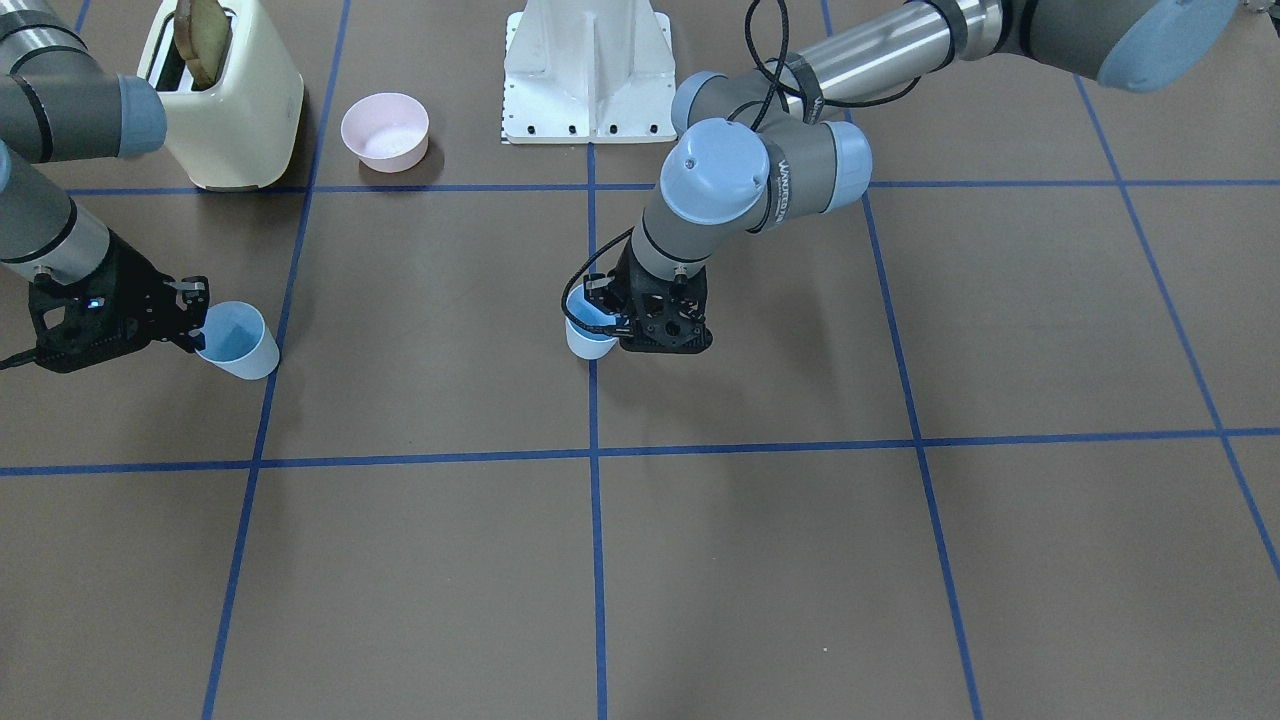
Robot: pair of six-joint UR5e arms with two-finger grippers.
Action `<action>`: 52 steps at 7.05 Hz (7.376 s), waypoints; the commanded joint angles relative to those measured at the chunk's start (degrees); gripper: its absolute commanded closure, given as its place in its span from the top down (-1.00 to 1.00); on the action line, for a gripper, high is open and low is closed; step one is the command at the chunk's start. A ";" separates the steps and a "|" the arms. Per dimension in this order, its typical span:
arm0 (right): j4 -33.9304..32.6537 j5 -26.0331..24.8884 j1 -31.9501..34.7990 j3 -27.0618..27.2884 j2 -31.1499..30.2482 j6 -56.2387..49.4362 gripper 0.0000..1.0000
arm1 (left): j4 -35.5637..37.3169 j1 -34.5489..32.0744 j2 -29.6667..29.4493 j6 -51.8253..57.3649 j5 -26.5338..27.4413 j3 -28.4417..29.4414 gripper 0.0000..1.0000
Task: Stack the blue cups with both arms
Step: 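Carry the cup toward center with the left gripper while the right grasps its cup, then set the cup at center with the left gripper while the right lifts its cup, then move the held cup over the center cup with the right gripper while the left withdraws, then lower the held cup into the center cup and open the right gripper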
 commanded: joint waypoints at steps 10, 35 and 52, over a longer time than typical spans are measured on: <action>-3.60 4.62 3.61 -0.20 1.22 -2.33 0.30 | -0.08 0.40 -0.52 0.35 0.88 0.52 0.36; -8.41 3.91 0.36 0.67 8.50 -1.55 -1.00 | 0.63 -3.72 6.22 6.12 -0.17 -6.57 0.37; -22.67 -3.20 -15.46 -8.73 39.28 15.94 -1.00 | 2.21 -26.05 29.01 47.19 -9.67 -9.85 0.45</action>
